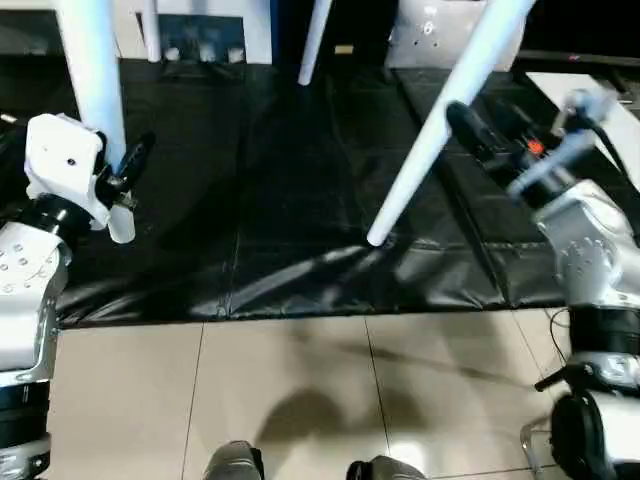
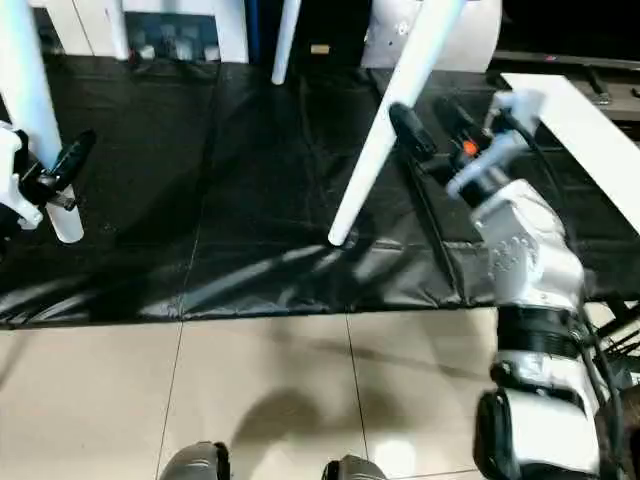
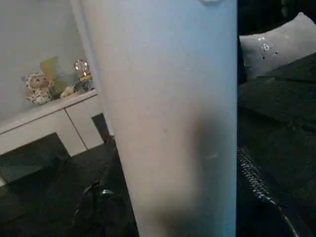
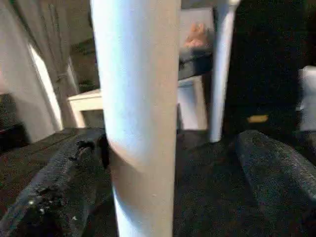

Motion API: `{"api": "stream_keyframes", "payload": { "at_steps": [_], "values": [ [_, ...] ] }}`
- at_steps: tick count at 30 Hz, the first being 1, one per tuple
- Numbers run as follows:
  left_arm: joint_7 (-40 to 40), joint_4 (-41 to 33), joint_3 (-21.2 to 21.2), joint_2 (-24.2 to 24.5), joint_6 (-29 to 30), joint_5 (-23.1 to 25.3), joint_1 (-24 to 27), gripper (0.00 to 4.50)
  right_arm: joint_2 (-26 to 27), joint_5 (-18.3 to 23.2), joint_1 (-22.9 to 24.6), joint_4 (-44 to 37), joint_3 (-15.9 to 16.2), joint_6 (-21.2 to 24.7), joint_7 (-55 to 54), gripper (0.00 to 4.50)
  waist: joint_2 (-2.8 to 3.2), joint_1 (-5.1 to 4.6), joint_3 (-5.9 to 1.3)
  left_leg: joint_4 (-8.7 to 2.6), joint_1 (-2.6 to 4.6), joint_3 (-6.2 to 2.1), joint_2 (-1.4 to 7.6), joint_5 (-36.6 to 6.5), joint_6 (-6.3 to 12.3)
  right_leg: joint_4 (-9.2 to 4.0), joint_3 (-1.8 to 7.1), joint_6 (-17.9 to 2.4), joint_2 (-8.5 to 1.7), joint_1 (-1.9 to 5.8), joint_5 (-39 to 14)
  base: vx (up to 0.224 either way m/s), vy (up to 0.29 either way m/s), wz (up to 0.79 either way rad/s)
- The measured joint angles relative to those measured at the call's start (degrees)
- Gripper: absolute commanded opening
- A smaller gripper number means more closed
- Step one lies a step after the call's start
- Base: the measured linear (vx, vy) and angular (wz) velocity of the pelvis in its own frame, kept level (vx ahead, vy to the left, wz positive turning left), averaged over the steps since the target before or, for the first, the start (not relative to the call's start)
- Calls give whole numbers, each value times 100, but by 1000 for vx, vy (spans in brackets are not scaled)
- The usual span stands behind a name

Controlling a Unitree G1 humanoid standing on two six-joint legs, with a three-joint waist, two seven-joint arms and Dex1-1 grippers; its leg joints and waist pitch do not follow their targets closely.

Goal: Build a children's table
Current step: Flip table

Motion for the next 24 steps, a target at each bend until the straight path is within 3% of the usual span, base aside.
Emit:
{"api": "stream_keyframes", "payload": {
  "at_steps": [4, 6, 10, 16, 19, 23, 24],
  "values": [
    [-72, 1, -12, 10, -24, -56, 11, 172, 136, -102, -509, 708, 83, -325, 123, 450, 0, 13, 0, -1, 1, 26, 12, -1, 3, 2, 6, 0, -2, -7, 0, 0, 0, 0],
    [-86, 11, -15, 10, -77, -87, 68, 172, 177, -91, -532, 719, 209, -299, 459, 450, -2, 13, -1, -1, 6, 35, 19, -1, 3, 2, 6, 0, -2, -4, 0, 0, 0, 0],
    [-68, 76, 120, 15, -77, -182, 383, 172, 194, 115, -203, 65, 378, 106, 1070, 450, -15, 8, -9, -7, 11, 49, 32, -1, 4, -2, 8, 1, 3, -3, -1, 0, 0, 0],
    [25, 749, 160, -77, -246, -285, 517, 172, 325, 150, -158, -122, 540, 76, 1052, 450, -99, 13, -60, -9, 14, 80, 67, 1, -1, 3, 7, 1, 20, -13, 0, 0, 0, 0],
    [-5, 1199, 118, -71, -553, -300, 363, 172, 399, 60, -55, -326, 545, 40, 829, 450, -139, 42, -85, -9, 22, 91, 67, 1, -2, 0, 8, 2, 14, -3, 0, 0, 0, 0],
    [-73, 1833, 52, 1, -880, -297, 30, 172, 453, -55, 216, -664, 558, 31, 602, 450, -147, 57, -90, -13, 40, 112, 65, 1, -2, 1, 29, 8, 9, 3, 4, 0, 0, 0],
    [-77, 2008, 51, 37, -955, -297, -48, 207, 474, -67, 282, -733, 571, 33, 557, 450, -147, 45, -90, -15, 48, 114, 65, 1, -2, 1, 33, 10, 9, 6, 5, 0, 0, 0]
  ]
}}
